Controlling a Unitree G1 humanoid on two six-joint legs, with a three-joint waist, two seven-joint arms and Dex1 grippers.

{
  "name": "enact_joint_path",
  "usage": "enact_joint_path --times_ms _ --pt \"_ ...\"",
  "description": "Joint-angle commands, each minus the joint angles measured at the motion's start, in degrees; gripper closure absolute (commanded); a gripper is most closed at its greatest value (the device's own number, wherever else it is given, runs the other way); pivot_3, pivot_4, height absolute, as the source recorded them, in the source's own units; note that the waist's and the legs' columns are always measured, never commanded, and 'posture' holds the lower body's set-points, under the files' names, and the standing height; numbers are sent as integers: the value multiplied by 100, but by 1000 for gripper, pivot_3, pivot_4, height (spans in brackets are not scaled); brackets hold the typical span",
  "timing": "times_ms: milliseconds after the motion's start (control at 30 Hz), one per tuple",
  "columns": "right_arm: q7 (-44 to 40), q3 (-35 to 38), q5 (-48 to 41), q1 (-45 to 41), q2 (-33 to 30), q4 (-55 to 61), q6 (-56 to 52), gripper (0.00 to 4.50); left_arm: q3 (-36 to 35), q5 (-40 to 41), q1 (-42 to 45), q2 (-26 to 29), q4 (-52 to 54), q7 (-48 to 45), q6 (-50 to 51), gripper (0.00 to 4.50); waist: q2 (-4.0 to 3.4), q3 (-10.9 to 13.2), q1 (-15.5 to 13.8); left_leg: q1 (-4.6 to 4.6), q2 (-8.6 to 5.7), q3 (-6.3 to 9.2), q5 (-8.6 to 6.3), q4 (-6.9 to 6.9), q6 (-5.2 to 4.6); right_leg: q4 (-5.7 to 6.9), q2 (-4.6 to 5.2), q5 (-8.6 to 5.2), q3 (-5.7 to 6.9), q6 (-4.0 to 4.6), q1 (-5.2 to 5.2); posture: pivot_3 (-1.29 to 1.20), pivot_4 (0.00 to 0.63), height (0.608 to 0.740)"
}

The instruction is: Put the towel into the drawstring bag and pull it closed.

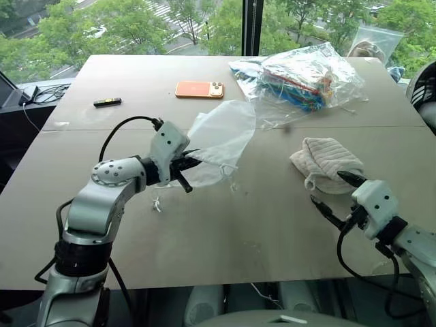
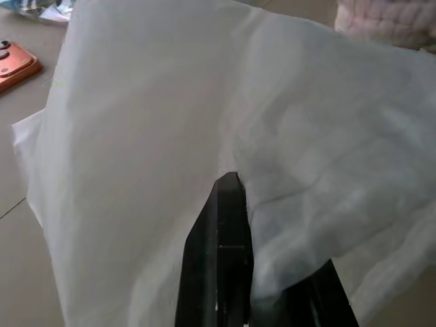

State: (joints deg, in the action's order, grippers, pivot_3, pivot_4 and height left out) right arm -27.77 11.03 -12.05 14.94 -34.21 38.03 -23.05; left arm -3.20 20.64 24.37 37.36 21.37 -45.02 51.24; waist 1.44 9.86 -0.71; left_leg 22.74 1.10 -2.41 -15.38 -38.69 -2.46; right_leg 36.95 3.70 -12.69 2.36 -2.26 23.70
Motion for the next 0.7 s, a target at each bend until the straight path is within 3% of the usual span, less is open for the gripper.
enact_joint_path --times_ms 33,200,333,467,700 --pt "405 781 -1078 -504 304 130 -1384 0 -85 318 458 -148 224 401 815 4482 0 0 6 1 1 1 0 0 -1 2 -1 0 -1 0 0 0 150 740" --pt "939 1695 -2130 -1513 537 -385 -2733 0 110 303 522 -175 316 656 876 4482 -1 1 10 -4 4 -2 -3 0 -6 6 -6 4 -12 7 1 0 150 740" --pt "1205 1770 -2248 -2435 350 -1276 -3337 0 191 357 585 -243 245 800 864 4482 -2 1 0 -1 -1 -6 -10 0 -18 4 -3 4 -16 8 1 0 150 740" --pt "832 1253 -2265 -3356 -49 -2674 -3978 0 300 351 613 -278 213 828 732 4482 -5 3 4 0 -4 -11 -10 0 -19 5 -3 5 -21 8 4 0 150 740" --pt "-918 -264 -2082 -3586 -930 -3874 -3928 0 256 384 657 -262 148 942 776 4482 -5 3 3 4 -5 -11 -13 9 -25 -5 -3 5 -35 7 5 0 150 740"
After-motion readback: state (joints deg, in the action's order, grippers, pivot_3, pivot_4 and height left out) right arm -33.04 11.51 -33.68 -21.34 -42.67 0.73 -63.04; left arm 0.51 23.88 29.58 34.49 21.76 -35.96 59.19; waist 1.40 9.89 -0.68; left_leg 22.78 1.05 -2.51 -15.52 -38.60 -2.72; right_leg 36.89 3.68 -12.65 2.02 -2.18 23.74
